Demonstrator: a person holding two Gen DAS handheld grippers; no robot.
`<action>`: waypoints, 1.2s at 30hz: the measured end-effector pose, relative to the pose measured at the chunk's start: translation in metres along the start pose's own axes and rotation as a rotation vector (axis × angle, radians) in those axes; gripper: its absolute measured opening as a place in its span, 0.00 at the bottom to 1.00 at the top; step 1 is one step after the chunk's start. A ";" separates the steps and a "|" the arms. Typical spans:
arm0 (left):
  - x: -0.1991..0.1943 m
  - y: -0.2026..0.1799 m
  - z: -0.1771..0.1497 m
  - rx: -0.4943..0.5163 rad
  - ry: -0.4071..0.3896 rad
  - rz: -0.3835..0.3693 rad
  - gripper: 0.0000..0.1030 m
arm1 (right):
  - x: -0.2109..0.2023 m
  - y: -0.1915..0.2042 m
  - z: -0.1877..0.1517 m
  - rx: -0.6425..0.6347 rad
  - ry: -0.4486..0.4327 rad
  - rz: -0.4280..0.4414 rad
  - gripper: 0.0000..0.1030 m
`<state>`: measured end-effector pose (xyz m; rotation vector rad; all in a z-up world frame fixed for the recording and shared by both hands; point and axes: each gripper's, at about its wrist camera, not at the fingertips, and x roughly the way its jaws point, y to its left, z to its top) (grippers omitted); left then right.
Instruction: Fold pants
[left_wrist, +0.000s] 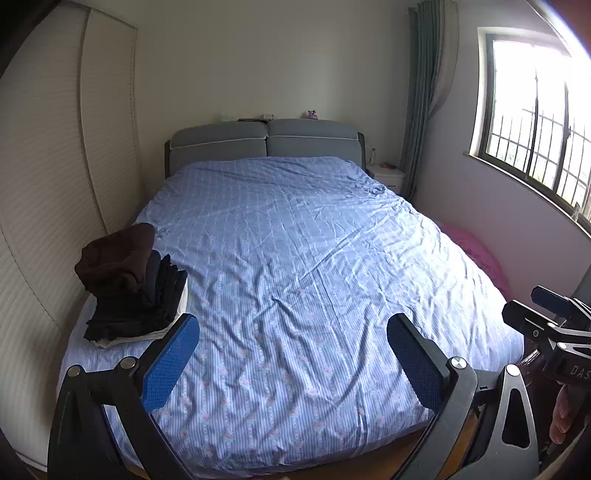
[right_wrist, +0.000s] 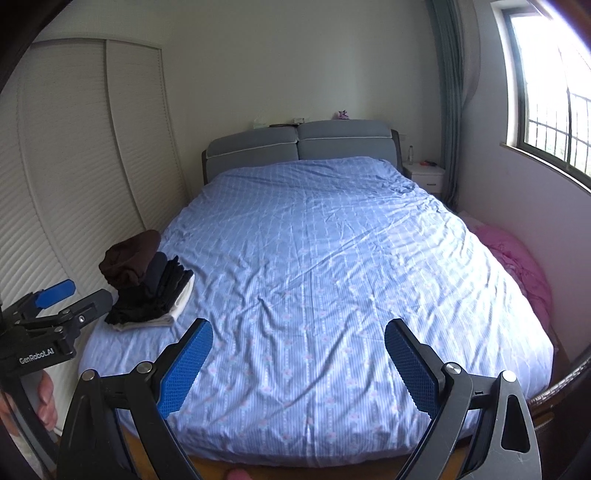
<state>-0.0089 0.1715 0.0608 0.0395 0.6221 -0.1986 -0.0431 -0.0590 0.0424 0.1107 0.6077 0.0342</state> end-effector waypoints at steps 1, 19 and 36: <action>0.000 -0.001 0.000 0.002 0.001 0.000 1.00 | -0.002 -0.002 -0.001 0.002 -0.001 0.000 0.92; -0.011 -0.024 -0.005 0.037 -0.002 -0.035 1.00 | -0.020 -0.024 -0.014 0.030 -0.002 -0.018 0.92; -0.006 -0.022 -0.008 0.024 0.013 -0.011 1.00 | -0.027 -0.024 -0.013 0.008 -0.011 -0.036 0.92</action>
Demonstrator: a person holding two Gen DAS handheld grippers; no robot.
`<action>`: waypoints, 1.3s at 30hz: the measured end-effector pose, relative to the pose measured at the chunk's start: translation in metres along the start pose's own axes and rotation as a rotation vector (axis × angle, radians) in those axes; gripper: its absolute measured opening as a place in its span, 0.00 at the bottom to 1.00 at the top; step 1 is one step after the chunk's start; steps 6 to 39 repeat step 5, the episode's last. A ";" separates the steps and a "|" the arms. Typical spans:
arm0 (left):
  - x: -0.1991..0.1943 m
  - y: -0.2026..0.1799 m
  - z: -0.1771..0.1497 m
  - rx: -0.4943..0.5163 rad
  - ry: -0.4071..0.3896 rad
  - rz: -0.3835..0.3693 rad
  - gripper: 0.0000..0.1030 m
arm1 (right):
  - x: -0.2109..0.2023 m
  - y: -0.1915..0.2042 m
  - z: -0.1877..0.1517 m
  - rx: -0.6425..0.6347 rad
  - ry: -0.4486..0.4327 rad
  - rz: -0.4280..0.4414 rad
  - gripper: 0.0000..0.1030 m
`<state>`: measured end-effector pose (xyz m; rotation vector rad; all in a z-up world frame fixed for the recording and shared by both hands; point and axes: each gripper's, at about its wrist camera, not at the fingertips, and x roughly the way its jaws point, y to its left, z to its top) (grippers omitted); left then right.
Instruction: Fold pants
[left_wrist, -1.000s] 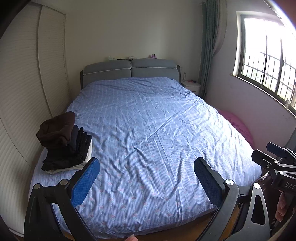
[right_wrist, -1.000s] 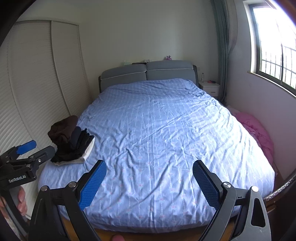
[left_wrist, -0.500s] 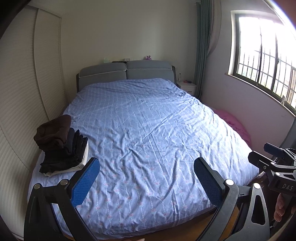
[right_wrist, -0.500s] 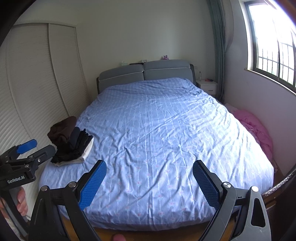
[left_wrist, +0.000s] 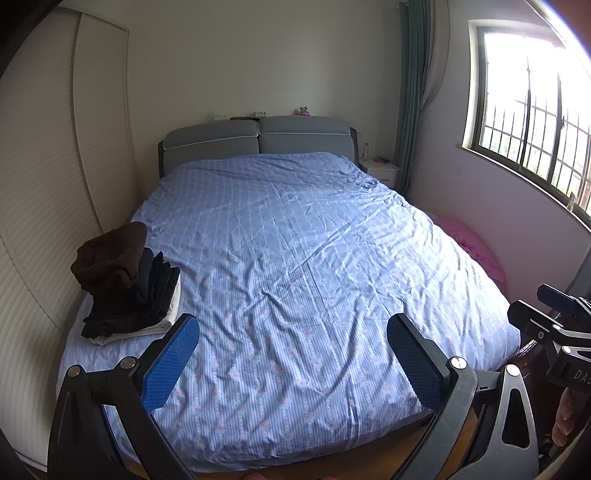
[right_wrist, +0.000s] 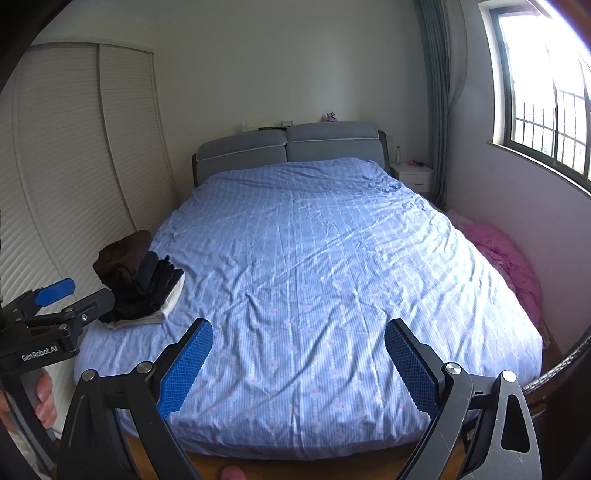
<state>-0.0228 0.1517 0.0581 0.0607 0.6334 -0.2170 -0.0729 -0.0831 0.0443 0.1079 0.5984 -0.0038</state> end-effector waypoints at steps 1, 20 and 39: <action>0.000 0.000 0.000 0.001 -0.001 0.002 1.00 | 0.000 0.001 0.000 -0.001 0.000 0.000 0.92; -0.001 -0.001 0.000 0.003 -0.003 0.003 1.00 | 0.001 0.001 0.001 -0.001 -0.002 0.002 0.92; -0.001 -0.001 0.000 0.003 -0.003 0.003 1.00 | 0.001 0.001 0.001 -0.001 -0.002 0.002 0.92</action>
